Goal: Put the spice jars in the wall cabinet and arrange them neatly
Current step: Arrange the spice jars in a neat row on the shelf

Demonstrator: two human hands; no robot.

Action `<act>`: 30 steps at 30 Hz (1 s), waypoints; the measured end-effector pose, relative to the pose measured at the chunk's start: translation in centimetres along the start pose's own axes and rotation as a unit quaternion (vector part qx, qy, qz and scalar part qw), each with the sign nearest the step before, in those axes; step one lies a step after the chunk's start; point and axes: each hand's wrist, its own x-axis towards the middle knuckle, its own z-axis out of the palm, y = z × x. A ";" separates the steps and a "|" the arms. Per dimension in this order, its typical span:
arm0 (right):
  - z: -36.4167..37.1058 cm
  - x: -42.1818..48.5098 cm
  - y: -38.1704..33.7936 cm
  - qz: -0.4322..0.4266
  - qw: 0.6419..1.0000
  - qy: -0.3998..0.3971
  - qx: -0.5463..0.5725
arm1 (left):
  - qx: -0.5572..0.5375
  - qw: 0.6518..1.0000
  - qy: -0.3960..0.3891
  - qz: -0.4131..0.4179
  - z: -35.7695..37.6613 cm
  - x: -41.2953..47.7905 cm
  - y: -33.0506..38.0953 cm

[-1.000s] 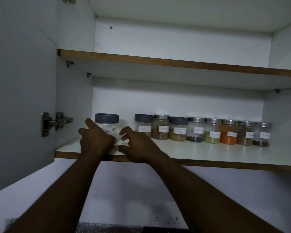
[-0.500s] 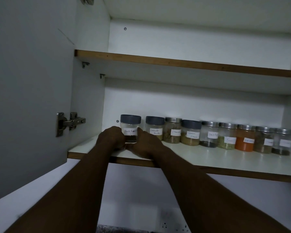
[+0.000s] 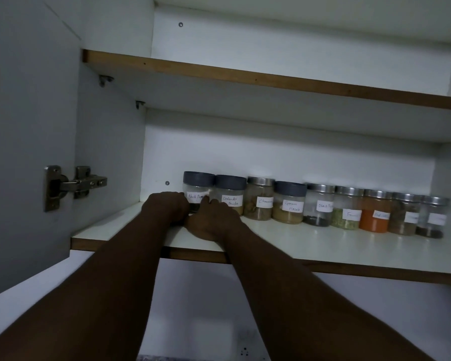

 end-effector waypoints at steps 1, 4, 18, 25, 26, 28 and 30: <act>0.1 0.0 0.0 0.001 1.000 0.002 0.001 | 0.001 1.000 -0.004 0.000 0.2 0.2 0.0; 0.1 0.0 0.0 0.007 1.000 0.012 0.007 | 0.011 1.000 0.003 0.007 0.5 0.6 -0.3; -2.1 -3.6 3.4 0.041 0.993 0.089 0.070 | 0.005 0.991 0.132 -0.029 0.5 -5.4 2.3; -4.2 -5.5 8.3 0.130 0.981 0.134 0.055 | 0.004 0.985 0.163 0.050 0.1 -7.1 4.7; -4.2 -5.5 8.4 0.128 0.982 0.126 0.058 | 0.000 0.985 0.161 0.063 0.0 -7.2 5.4; -4.1 -5.2 8.3 0.138 0.984 0.087 0.070 | -0.006 0.982 0.163 0.092 0.3 -7.3 6.9; -4.0 -4.8 8.0 0.141 0.987 0.055 0.049 | 0.000 0.979 0.171 0.114 0.6 -7.2 8.1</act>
